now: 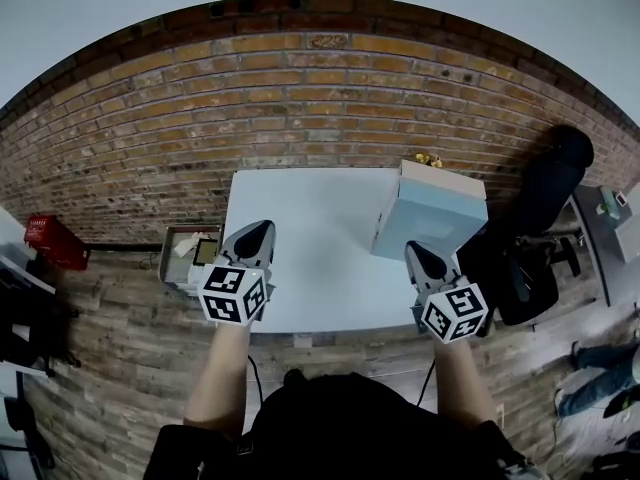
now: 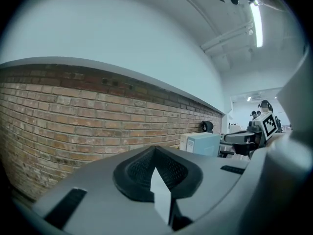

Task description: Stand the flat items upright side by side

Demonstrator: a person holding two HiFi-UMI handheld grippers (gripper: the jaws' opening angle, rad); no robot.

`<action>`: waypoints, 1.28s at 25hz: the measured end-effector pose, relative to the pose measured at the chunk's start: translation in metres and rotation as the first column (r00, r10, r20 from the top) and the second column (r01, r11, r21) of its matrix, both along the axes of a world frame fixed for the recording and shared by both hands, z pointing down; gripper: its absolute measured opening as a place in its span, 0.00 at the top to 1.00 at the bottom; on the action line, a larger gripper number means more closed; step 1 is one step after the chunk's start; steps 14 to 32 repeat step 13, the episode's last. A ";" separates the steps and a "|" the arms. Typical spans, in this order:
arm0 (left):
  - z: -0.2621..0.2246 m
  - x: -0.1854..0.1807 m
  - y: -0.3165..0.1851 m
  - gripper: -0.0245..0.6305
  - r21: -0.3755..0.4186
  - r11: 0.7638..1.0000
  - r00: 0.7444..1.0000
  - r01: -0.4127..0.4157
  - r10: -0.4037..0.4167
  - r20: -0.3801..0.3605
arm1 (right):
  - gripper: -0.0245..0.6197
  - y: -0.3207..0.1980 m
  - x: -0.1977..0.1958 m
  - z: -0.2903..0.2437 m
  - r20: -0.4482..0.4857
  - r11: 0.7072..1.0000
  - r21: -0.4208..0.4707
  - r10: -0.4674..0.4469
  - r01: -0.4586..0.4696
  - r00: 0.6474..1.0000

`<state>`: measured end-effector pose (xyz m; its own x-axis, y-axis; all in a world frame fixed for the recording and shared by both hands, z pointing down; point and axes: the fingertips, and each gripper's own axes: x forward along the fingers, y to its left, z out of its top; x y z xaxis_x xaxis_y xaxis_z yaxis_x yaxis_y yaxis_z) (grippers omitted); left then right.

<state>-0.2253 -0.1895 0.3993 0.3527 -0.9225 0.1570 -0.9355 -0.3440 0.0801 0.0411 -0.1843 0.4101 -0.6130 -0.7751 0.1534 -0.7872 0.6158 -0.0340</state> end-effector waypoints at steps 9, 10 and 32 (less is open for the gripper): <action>-0.004 0.014 -0.015 0.94 0.004 1.000 1.000 0.009 -0.009 0.026 | 0.94 -0.014 0.009 -0.010 0.008 0.999 0.035 -0.001 0.001 1.000; -0.003 0.014 -0.015 0.94 0.002 1.000 1.000 0.012 -0.012 0.028 | 0.94 -0.014 0.008 -0.012 0.009 0.999 0.039 -0.004 0.004 1.000; -0.001 0.013 -0.015 0.94 -0.006 1.000 0.999 0.023 -0.023 0.028 | 0.94 -0.016 0.007 -0.014 0.014 0.999 0.041 -0.011 0.010 1.000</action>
